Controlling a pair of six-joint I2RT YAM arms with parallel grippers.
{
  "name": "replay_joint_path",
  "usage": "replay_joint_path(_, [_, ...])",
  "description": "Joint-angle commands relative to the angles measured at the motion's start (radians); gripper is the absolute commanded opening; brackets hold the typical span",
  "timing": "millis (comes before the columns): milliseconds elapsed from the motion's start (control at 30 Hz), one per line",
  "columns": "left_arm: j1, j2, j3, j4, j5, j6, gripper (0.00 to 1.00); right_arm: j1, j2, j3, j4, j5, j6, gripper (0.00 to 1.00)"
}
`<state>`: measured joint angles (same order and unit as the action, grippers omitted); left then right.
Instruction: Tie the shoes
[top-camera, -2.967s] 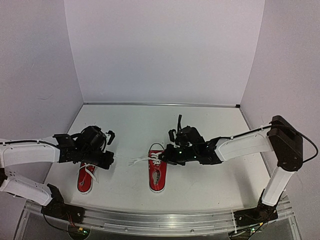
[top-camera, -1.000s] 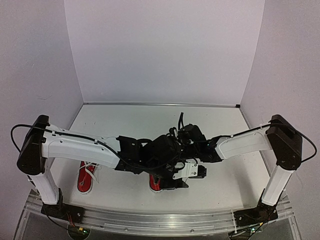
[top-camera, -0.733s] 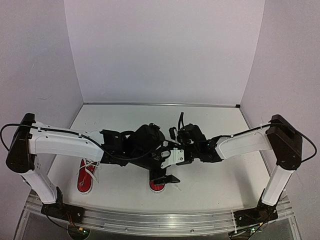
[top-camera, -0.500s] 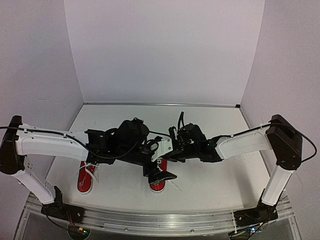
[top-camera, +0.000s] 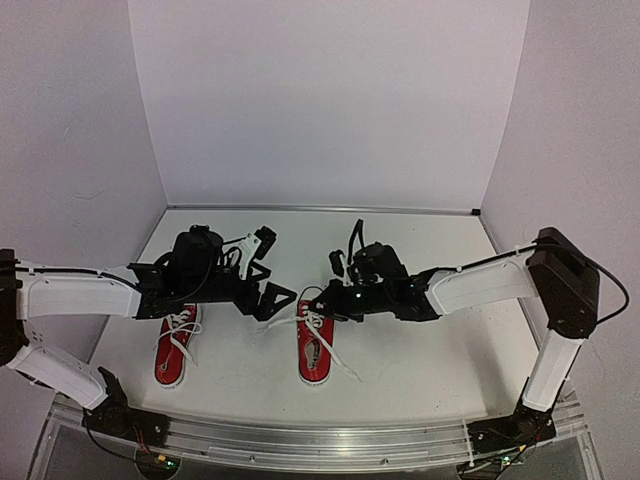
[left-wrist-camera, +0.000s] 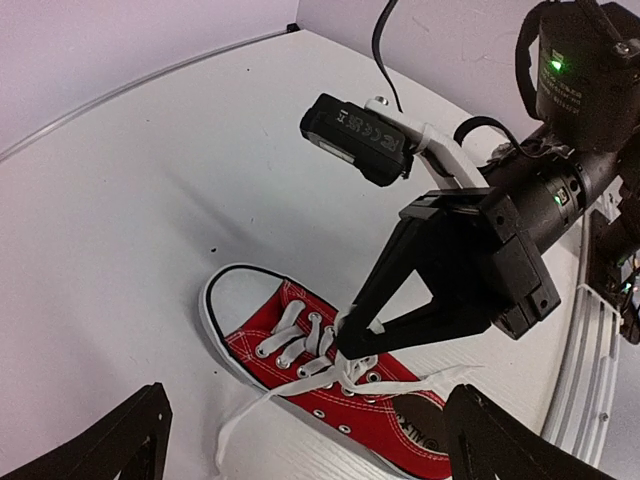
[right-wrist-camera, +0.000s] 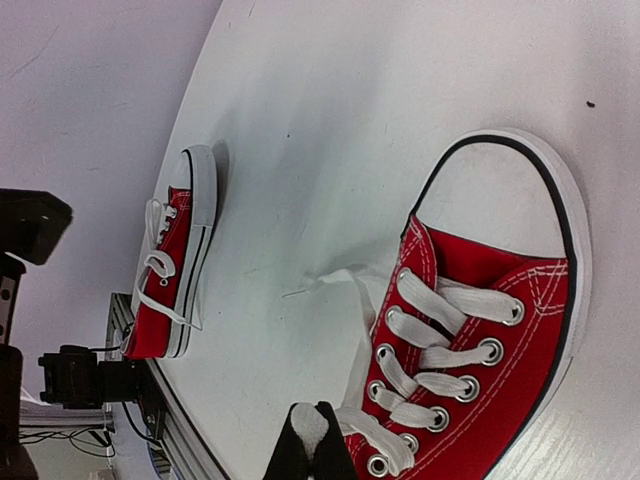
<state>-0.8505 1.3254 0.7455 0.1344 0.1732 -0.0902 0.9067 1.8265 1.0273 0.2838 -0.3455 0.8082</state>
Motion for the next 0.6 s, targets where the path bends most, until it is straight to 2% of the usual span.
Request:
replay_joint_path(0, [0.038,-0.005,-0.05,0.161,0.107,-0.116,0.97,0.012,0.039,0.062,0.034,-0.03,-0.014,0.03])
replay_joint_path(200, [0.073,0.025,-0.082,0.236,0.15,-0.167,0.96,0.021,0.078,0.101,0.034,-0.05,-0.012,0.08])
replay_joint_path(400, [0.091,0.048,-0.1,0.265,0.17,-0.196,0.95,0.038,0.103,0.129,0.032,-0.077,-0.012,0.19])
replay_joint_path(567, [0.101,0.071,-0.104,0.282,0.198,-0.212,0.96,0.042,0.087,0.134,0.032,-0.093,-0.02,0.39])
